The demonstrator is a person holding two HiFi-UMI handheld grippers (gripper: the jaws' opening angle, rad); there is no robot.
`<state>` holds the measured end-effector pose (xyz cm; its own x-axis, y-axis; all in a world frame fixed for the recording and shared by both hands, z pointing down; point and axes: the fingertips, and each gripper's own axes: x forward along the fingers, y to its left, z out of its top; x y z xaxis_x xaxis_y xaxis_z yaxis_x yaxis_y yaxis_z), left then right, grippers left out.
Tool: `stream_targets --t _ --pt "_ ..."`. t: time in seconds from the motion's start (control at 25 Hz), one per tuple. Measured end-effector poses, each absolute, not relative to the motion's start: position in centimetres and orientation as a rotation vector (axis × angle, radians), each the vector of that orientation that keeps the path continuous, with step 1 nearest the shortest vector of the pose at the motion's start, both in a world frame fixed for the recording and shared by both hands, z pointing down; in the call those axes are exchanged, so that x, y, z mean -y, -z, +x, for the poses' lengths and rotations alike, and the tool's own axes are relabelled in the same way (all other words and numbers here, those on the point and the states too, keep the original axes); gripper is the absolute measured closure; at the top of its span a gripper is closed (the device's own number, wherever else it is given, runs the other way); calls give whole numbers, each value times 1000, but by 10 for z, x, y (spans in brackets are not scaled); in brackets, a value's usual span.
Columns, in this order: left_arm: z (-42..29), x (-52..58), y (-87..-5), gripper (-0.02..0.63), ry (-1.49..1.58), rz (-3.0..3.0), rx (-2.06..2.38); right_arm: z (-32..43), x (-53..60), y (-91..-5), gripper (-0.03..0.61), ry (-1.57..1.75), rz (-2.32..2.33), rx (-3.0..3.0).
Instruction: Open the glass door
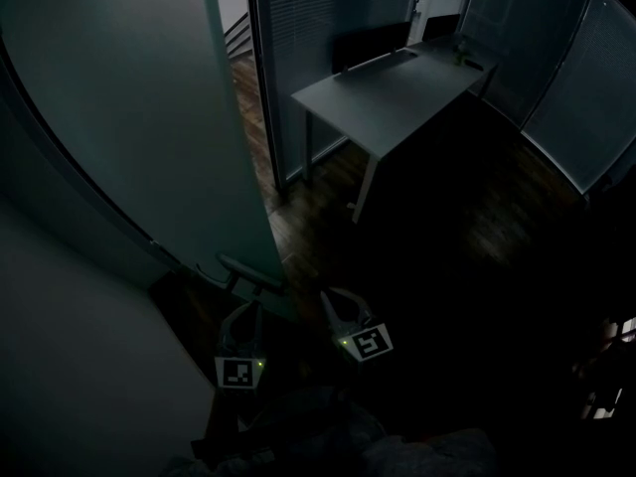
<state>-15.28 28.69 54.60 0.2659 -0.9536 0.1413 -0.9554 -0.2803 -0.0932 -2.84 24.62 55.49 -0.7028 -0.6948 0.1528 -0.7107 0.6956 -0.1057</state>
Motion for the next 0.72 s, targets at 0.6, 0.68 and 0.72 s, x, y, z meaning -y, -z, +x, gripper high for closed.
stream_targets --t 0.6,0.68,0.72 --pt "-154 -287 -546 609 -274 2485 1895 -28 -245 -556 577 -241 1158 2804" --pt "-154 -287 -545 609 -280 2487 1894 -29 -246 -555 577 -243 1158 2804" --pt "-154 -287 -545 609 -281 2487 1893 -29 -246 -555 577 -243 1158 2804"
